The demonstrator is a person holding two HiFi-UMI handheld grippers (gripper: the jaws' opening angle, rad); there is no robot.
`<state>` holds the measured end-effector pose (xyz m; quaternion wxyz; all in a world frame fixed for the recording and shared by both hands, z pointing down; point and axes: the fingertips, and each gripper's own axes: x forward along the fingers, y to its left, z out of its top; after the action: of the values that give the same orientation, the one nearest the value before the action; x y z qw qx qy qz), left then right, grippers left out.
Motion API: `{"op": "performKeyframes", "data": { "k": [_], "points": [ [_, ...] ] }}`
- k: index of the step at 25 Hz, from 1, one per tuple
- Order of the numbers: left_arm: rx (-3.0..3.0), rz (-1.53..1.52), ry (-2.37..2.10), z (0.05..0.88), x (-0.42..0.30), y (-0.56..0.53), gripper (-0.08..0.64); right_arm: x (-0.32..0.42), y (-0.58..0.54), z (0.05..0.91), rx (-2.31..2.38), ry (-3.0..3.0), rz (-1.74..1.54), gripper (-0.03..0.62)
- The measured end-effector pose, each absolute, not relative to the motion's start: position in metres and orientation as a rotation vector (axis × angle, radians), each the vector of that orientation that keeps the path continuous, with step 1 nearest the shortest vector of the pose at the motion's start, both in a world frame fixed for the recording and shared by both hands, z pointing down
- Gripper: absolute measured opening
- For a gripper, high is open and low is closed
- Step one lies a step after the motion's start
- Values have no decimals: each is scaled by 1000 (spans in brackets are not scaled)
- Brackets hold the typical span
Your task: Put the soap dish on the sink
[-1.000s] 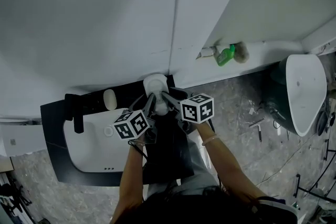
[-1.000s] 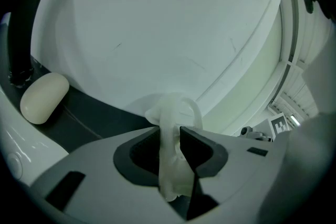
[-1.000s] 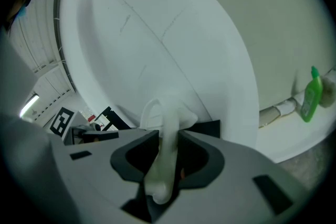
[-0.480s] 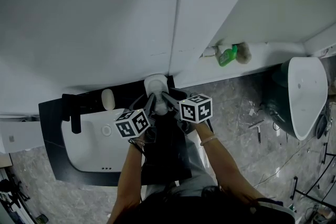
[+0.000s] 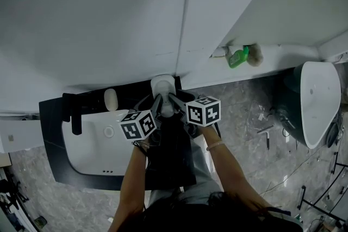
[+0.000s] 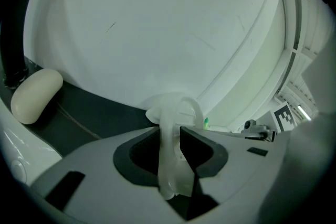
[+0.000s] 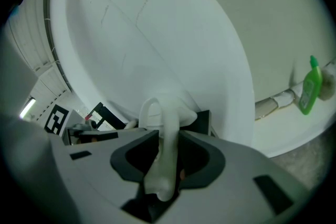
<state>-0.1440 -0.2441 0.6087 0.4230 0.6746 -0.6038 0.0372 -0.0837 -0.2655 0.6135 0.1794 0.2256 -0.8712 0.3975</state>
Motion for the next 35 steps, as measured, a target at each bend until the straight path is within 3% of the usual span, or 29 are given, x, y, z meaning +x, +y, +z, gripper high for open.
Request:
{"op": "performKeyframes", "data": {
  "k": [23,35],
  "points": [
    [1755,27,-1569,581,-156,-227,123,-61,-260,579,735,-2539,1138,138],
    [1825,-154,-1667,485,-164,-179,123,-35,-224,497,788,-2669,1055,137]
  ]
}}
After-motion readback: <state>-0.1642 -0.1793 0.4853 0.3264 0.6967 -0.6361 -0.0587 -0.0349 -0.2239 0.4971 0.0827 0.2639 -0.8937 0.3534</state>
